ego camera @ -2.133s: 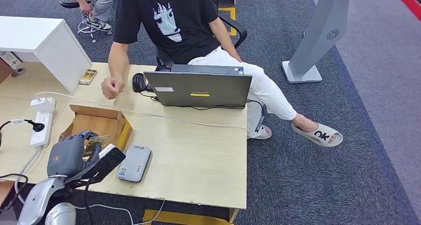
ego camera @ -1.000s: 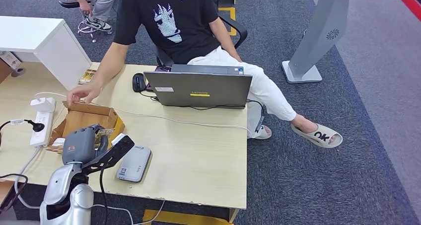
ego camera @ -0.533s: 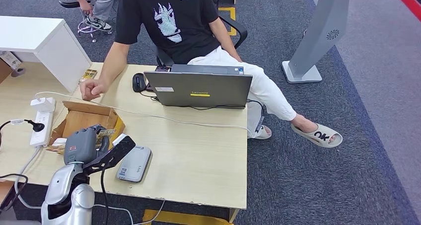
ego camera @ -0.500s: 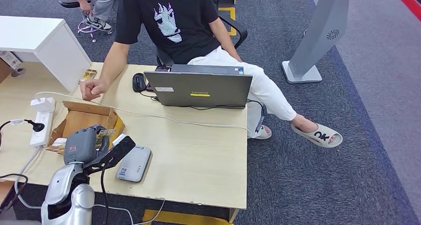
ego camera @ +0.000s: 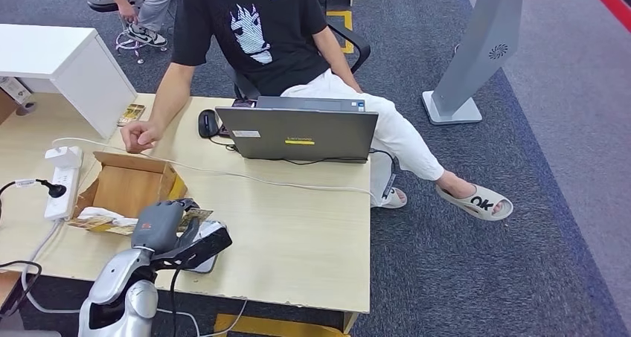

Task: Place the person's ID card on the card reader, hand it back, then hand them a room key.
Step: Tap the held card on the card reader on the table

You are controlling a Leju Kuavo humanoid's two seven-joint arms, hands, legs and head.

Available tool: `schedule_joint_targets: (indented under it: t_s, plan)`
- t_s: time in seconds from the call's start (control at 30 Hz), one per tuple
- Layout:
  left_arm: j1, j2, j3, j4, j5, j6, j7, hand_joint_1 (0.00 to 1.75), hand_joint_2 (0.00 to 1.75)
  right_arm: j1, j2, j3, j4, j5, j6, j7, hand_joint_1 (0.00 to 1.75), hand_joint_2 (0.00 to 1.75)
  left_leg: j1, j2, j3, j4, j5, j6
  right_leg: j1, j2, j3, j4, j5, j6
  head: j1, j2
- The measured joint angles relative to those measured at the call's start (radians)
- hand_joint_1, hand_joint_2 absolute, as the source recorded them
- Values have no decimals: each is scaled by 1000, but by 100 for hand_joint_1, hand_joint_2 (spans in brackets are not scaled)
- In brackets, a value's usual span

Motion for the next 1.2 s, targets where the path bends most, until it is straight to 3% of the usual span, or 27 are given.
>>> schedule_joint_targets:
  t_s: [0.37, 1.2]
  plan:
    - [16, -6, -87, 73, -15, 70, 42, 175, 175, 0, 0, -1, 0, 2, 1, -8, 0, 175, 0, -1, 0, 0, 0, 0, 0, -1, 0, 0, 0, 0, 0, 0]
    - [30, 26, -141, 122, -24, 91, 114, 175, 175, 1, 0, -25, 10, 33, 16, -28, 0, 175, 0, -1, 0, 0, 0, 0, 0, -1, 1, 0, 0, 0, 0, 0]
